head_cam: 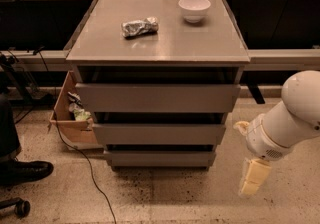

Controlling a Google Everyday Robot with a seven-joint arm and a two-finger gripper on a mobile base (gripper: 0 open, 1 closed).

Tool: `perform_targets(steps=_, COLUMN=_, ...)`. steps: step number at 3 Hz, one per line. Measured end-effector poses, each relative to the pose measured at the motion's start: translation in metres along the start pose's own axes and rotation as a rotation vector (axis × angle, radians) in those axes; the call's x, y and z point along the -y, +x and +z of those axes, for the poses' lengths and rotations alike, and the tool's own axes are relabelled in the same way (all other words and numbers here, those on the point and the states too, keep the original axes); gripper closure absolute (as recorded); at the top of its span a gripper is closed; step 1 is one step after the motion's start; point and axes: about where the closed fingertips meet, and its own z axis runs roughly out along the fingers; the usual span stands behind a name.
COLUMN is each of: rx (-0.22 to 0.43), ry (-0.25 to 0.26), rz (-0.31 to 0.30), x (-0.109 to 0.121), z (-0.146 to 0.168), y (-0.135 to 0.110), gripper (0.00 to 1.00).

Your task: Open bottom drawer

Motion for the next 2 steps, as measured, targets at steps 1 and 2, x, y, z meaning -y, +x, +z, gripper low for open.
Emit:
perform_targets(steps=1, rx=0.024, ry=0.002, rz=0.017, x=-0.004, z=0.003, y=0.002, gripper=0.0)
perform_targets(steps=2, rx=0.079, ry=-0.022, rz=0.034, x=-0.013, z=0.029, y=0.004, gripper=0.0)
